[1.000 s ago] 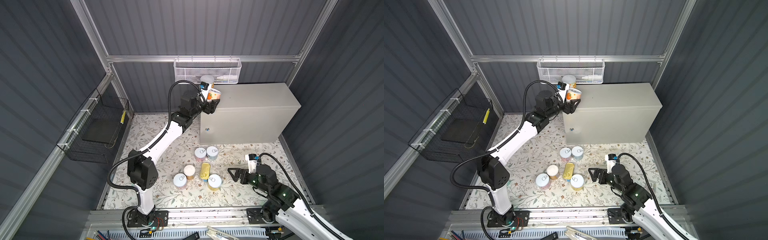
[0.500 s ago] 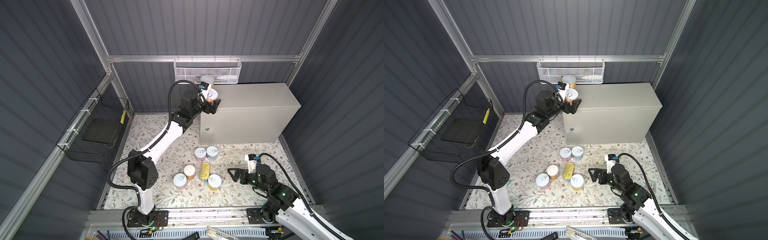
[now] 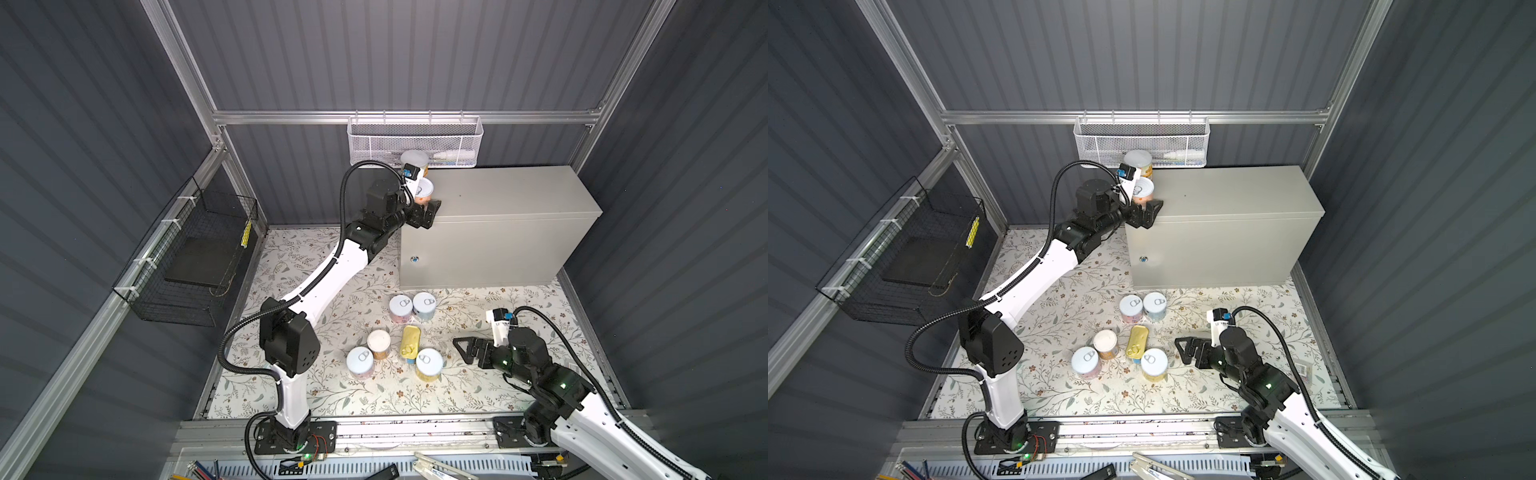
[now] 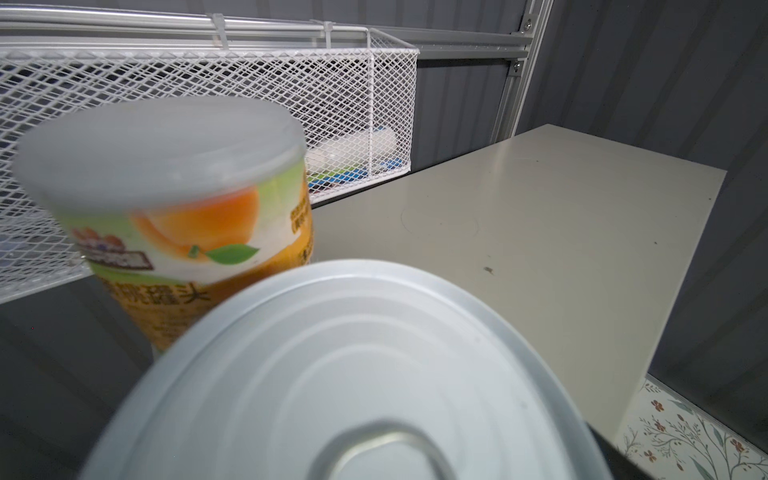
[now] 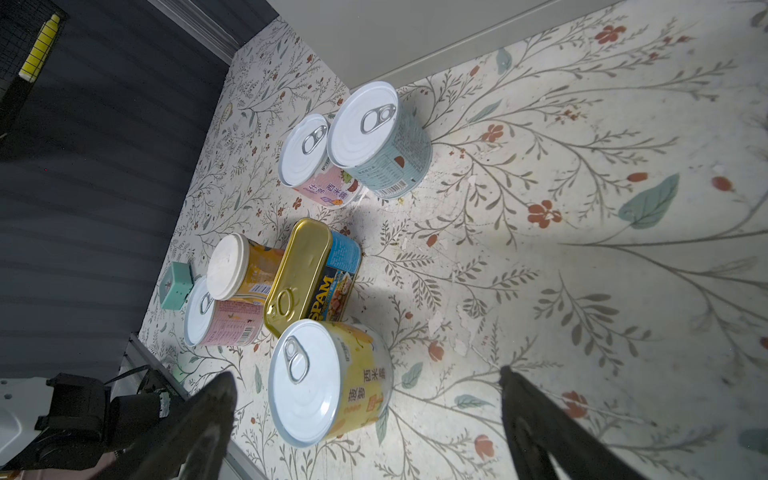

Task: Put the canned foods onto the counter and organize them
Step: 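Carry the orange can over the cabinet top beside the white-lidded can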

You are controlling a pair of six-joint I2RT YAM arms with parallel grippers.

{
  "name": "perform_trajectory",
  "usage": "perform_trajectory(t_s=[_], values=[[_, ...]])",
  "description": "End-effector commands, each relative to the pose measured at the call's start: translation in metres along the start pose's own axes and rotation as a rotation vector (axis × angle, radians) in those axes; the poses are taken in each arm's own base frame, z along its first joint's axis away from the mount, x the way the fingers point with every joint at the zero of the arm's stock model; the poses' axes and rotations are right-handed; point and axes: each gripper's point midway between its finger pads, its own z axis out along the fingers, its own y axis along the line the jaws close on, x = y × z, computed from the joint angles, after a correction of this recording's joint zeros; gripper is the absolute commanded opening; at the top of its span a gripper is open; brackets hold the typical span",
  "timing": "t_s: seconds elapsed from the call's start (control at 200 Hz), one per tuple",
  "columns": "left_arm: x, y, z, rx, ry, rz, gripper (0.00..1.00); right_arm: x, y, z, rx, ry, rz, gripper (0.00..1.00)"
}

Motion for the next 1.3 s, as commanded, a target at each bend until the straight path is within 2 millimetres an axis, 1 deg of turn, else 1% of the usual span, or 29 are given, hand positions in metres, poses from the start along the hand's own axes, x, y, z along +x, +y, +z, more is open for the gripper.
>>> perform_trajectory(t_s=[0.0, 0.12, 0.22, 0.28, 0.375, 0.485, 0.56, 0.645, 0.72, 0.78, 0.865, 0.94, 1.071, 1.111, 1.216, 1.296], values=[[0.000, 0.013, 0.005, -0.064, 0.016, 0.031, 1.00, 0.001, 0.001, 0.000, -0.013, 0.000, -0.007, 0.99], [0.000, 0.024, 0.005, -0.131, 0.016, 0.089, 1.00, 0.001, 0.002, -0.001, -0.014, 0.004, -0.007, 0.99], [0.005, 0.037, 0.007, -0.200, 0.025, 0.158, 1.00, 0.002, 0.002, -0.002, -0.012, 0.009, -0.006, 0.99], [0.008, 0.040, 0.008, -0.214, 0.039, 0.177, 1.00, 0.002, 0.001, -0.002, -0.009, 0.010, -0.006, 0.99], [0.015, 0.025, 0.011, -0.122, 0.087, 0.180, 1.00, 0.003, -0.001, -0.001, -0.002, 0.011, -0.002, 0.99], [0.025, -0.002, 0.014, 0.038, 0.133, 0.089, 1.00, 0.003, -0.002, 0.000, 0.002, 0.011, 0.003, 0.99], [0.036, -0.011, 0.015, 0.091, 0.178, 0.024, 1.00, 0.003, -0.001, 0.000, 0.003, 0.012, 0.003, 0.99], [0.051, -0.013, 0.016, 0.098, 0.209, -0.028, 1.00, 0.003, -0.001, 0.000, 0.007, 0.018, 0.002, 0.99], [0.062, -0.012, 0.015, 0.092, 0.212, -0.026, 1.00, 0.004, -0.002, -0.001, 0.007, 0.019, 0.003, 0.99], [0.066, -0.010, 0.014, 0.082, 0.203, -0.018, 1.00, 0.004, -0.002, -0.001, 0.006, 0.022, 0.003, 0.99], [0.069, -0.014, 0.012, 0.105, 0.178, 0.030, 1.00, 0.004, -0.001, -0.002, 0.005, 0.022, 0.003, 0.99], [0.074, -0.007, 0.012, 0.070, 0.154, 0.078, 1.00, 0.003, 0.000, -0.003, 0.003, 0.021, 0.002, 0.99], [0.085, 0.012, 0.012, -0.034, 0.120, 0.154, 1.00, -0.003, 0.008, -0.006, -0.020, 0.004, 0.003, 0.99], [0.088, 0.013, 0.013, -0.034, 0.121, 0.168, 1.00, -0.005, 0.010, -0.007, -0.026, -0.001, 0.004, 0.99], [0.103, 0.008, 0.021, 0.014, 0.202, 0.154, 1.00, -0.014, 0.019, -0.014, -0.044, -0.016, -0.001, 0.99], [0.112, 0.017, 0.026, -0.031, 0.275, 0.109, 1.00, -0.024, 0.026, -0.022, -0.047, -0.037, -0.021, 0.99]])
